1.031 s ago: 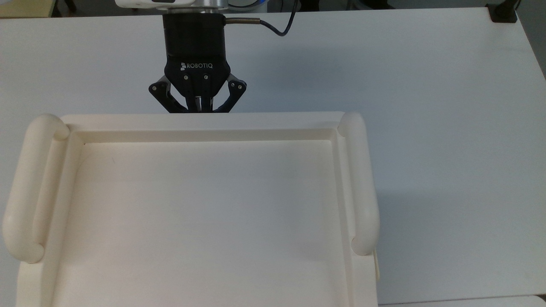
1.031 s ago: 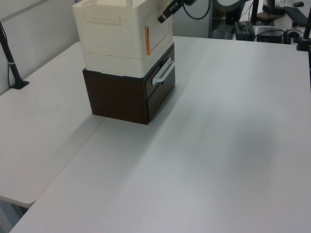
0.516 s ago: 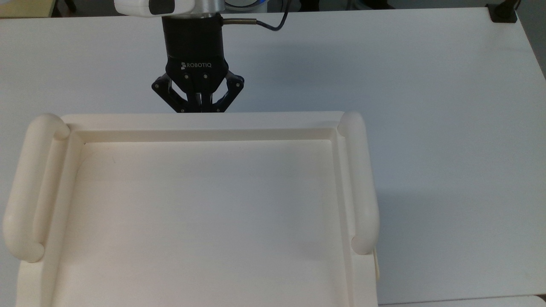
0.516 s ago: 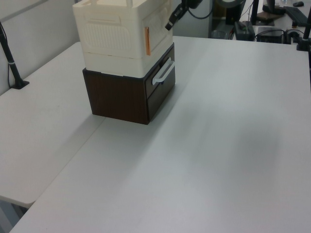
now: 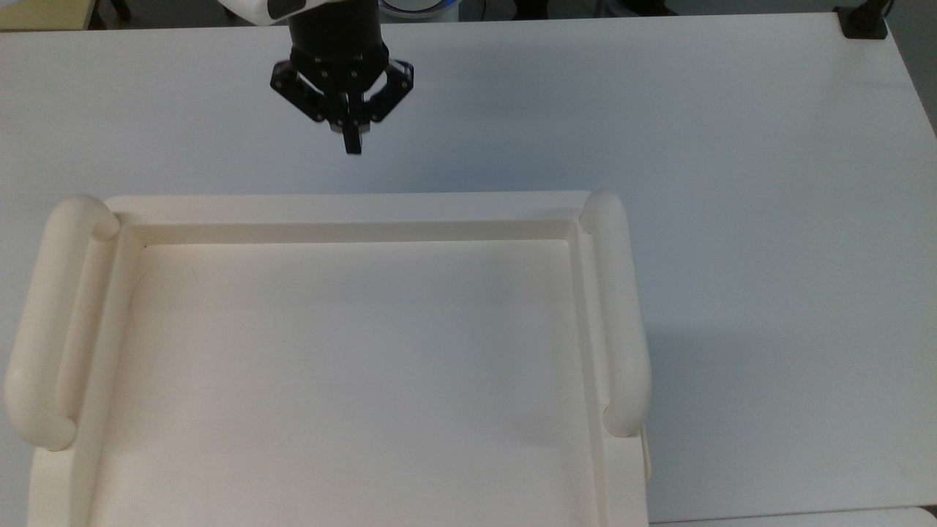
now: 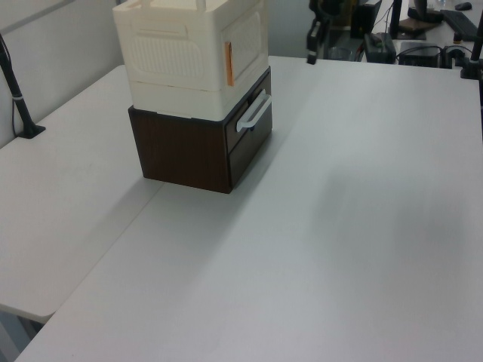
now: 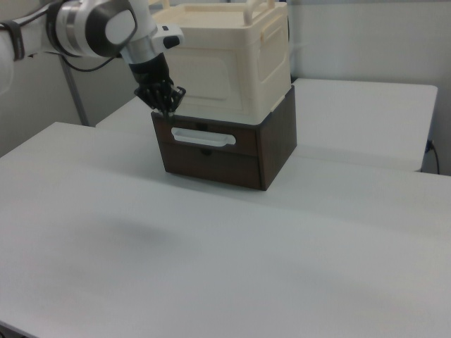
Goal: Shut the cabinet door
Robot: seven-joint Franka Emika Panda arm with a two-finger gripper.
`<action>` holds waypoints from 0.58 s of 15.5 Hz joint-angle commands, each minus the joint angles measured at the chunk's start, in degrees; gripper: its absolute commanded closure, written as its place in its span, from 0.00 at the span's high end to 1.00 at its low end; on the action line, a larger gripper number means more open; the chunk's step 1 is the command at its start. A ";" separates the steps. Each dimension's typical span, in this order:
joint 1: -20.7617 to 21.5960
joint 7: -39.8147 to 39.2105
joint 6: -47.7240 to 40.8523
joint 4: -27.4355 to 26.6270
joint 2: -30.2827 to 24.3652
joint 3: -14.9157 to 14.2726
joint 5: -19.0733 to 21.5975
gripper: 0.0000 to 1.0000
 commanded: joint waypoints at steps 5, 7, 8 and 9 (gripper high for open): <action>0.60 1.42 -17.82 -2.00 -6.46 -0.25 -2.64 0.08; 0.52 1.50 -17.83 -1.91 -6.37 -0.25 -3.25 0.18; 0.52 1.50 -17.91 -1.91 -6.37 -0.34 -3.25 0.35; 0.17 1.50 -17.65 -1.91 -6.37 -0.34 -3.34 0.38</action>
